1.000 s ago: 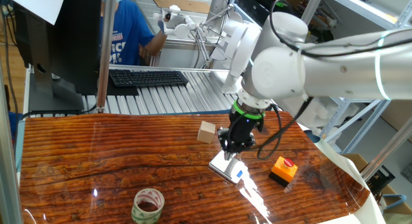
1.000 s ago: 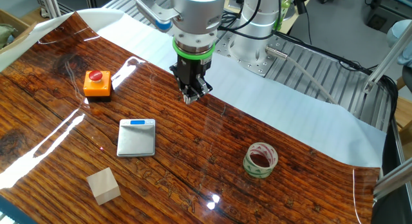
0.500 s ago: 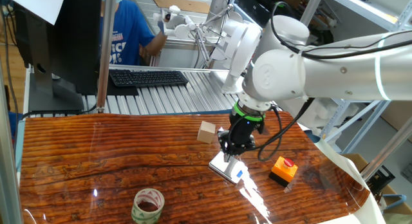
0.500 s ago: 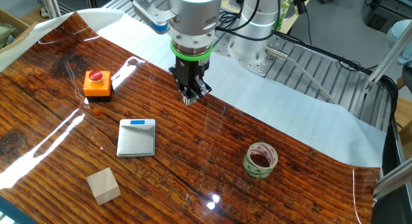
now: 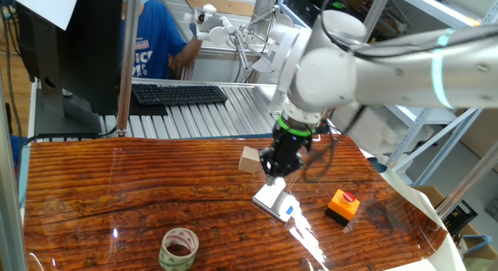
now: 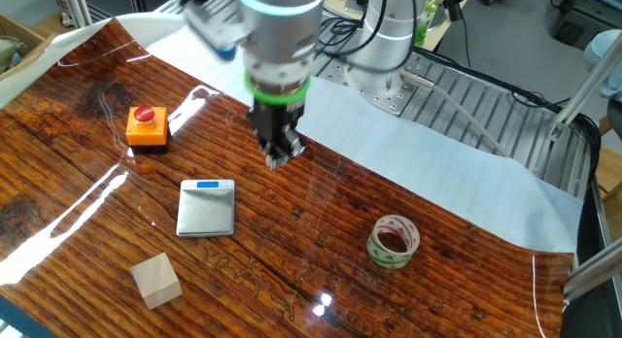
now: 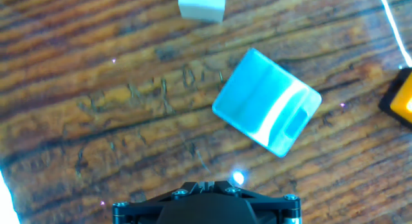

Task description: Place the block on the scale

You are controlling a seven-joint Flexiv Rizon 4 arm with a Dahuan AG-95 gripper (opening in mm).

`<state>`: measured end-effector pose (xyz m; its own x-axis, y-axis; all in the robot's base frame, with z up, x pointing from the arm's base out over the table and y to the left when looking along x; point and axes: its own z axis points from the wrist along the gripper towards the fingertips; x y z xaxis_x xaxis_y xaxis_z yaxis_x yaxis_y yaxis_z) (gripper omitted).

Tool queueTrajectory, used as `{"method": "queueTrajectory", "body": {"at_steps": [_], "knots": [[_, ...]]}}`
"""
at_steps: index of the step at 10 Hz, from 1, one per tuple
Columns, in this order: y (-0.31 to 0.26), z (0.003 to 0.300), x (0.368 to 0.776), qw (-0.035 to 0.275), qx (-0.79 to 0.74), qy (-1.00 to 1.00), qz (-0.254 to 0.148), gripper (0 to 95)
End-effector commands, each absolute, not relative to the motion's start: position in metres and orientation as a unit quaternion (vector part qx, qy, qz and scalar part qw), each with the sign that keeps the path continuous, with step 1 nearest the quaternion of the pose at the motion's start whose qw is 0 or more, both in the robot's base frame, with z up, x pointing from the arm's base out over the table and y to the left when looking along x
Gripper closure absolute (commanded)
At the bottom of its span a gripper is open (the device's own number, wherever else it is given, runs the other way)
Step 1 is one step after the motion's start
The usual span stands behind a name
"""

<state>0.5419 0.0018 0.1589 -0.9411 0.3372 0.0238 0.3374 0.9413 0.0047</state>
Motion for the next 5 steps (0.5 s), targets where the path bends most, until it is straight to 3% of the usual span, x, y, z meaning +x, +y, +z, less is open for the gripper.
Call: {"method": "queueTrajectory", "body": {"at_steps": [1,5], "knots": [[-0.001,0.16,0.549,0.008,-0.175,-0.985,-0.003,95.0],[-0.01,0.159,0.583,0.01,-0.182,-0.983,-0.006,95.0]]}}
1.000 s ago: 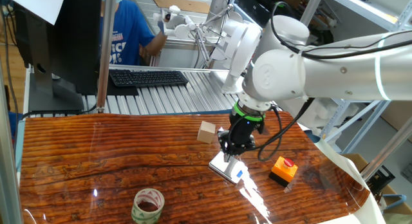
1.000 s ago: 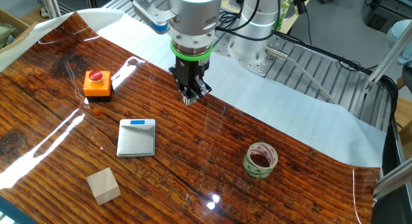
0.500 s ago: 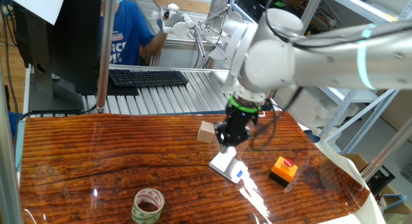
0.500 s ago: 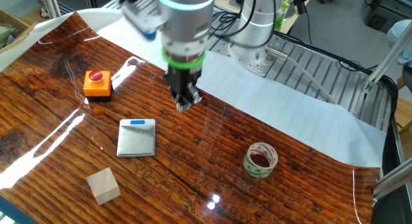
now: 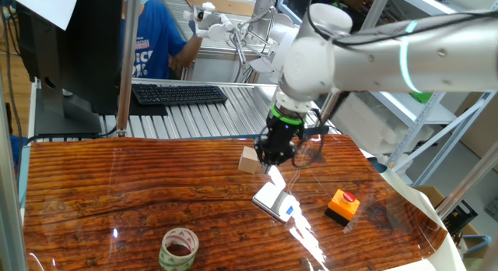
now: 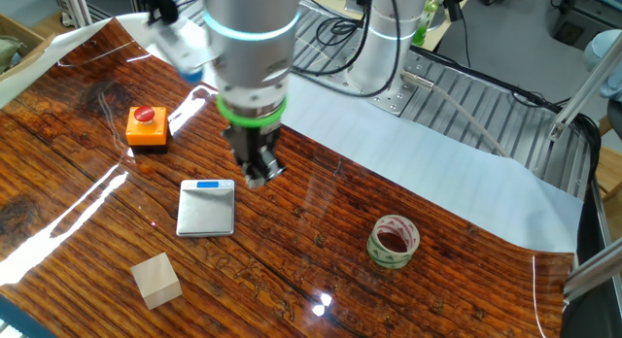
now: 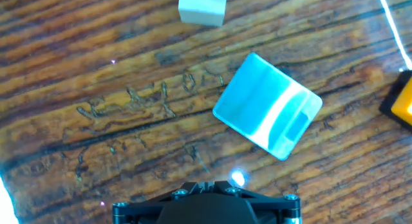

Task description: Place the block on the scale

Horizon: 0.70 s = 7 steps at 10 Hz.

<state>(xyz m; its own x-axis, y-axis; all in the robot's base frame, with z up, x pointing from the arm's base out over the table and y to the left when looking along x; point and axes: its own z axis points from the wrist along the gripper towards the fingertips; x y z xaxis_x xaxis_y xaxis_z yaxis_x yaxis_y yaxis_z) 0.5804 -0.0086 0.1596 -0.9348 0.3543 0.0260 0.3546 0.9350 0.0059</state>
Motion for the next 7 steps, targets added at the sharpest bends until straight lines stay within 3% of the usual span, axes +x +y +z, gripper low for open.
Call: {"method": "queueTrajectory", "body": {"at_steps": [1,7], "knots": [[-0.012,0.154,0.593,0.01,-0.185,-0.983,-0.006,95.0],[-0.027,0.143,0.643,0.011,-0.185,-0.983,-0.013,95.0]]}}
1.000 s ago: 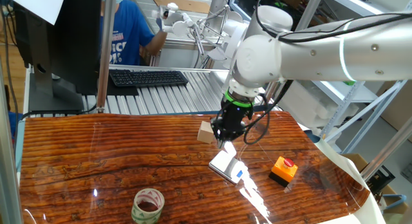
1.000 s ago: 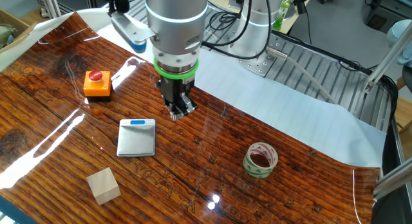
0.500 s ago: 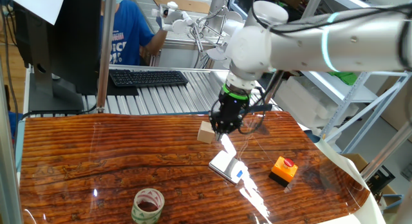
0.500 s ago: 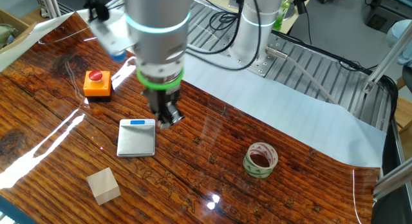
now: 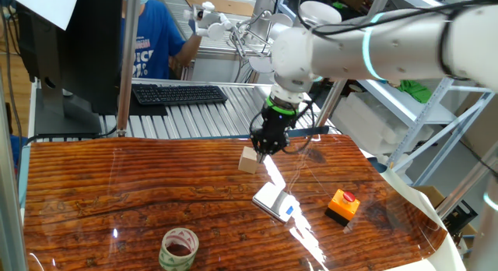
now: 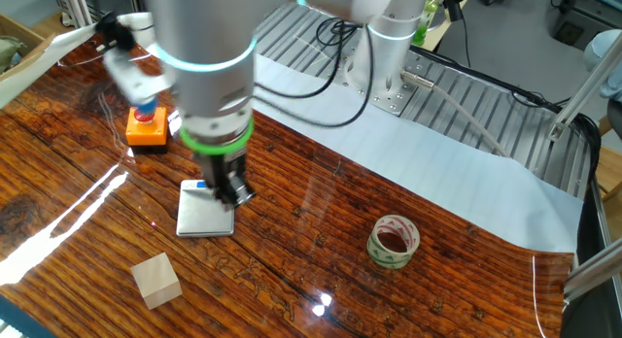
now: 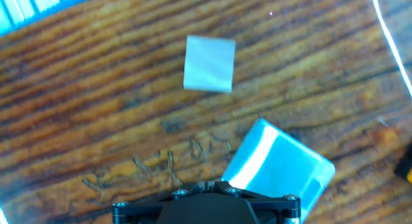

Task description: Place the block on the scale

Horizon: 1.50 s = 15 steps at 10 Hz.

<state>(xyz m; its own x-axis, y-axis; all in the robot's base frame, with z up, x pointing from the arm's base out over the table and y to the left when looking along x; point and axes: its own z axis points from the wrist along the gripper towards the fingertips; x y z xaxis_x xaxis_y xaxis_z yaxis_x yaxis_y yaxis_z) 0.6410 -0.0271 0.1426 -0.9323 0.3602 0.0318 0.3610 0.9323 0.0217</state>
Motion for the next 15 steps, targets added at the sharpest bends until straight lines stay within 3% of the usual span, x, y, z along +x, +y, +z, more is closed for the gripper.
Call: {"method": "queueTrajectory", "body": {"at_steps": [1,6,11,15], "knots": [[-0.025,0.142,0.65,0.011,-0.187,-0.982,-0.012,95.0],[-0.02,0.135,0.657,0.005,-0.193,-0.981,-0.008,95.0],[-0.02,0.143,0.657,0.06,-0.145,-0.988,-0.015,95.0],[-0.016,0.15,0.656,0.06,-0.147,-0.987,-0.012,95.0]]}}
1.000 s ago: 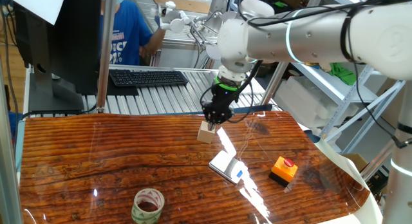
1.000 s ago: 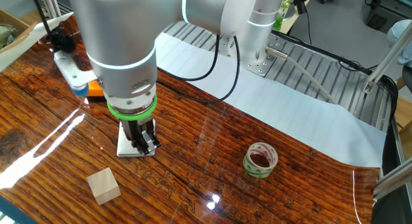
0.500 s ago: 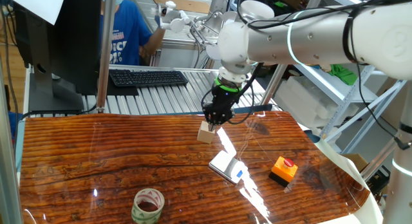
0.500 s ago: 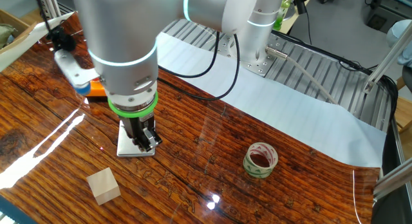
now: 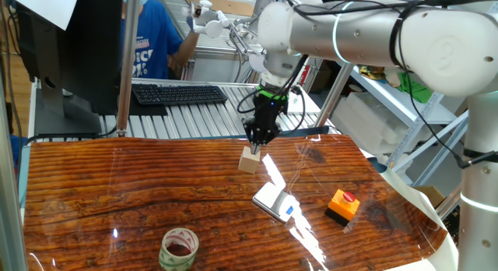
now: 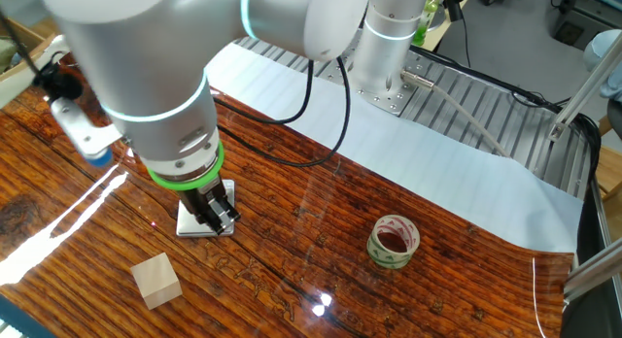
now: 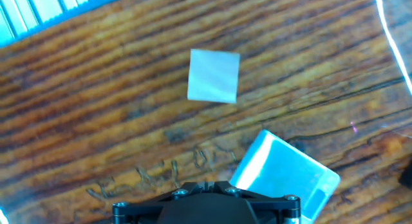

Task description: Place the block on the scale

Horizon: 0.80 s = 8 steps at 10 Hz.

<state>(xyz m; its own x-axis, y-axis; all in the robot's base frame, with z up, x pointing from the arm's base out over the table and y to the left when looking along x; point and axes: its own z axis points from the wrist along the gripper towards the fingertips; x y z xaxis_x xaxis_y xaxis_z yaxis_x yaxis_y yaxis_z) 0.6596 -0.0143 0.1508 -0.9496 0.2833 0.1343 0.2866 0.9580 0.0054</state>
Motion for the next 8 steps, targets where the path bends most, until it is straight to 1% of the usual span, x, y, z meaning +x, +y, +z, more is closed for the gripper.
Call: {"method": "queueTrajectory", "body": {"at_steps": [1,4,5,7,8], "knots": [[-0.0155,0.15,0.6563,0.058,-0.151,-0.987,-0.012,95.0],[-0.0155,0.15,0.6563,0.045,-0.141,-0.989,-0.011,95.0],[-0.0155,0.15,0.6563,0.037,-0.143,-0.989,-0.008,95.0],[-0.0155,0.15,0.6563,0.038,-0.139,-0.99,-0.005,95.0],[-0.0155,0.15,0.6563,0.043,-0.135,-0.99,-0.006,95.0]]}}
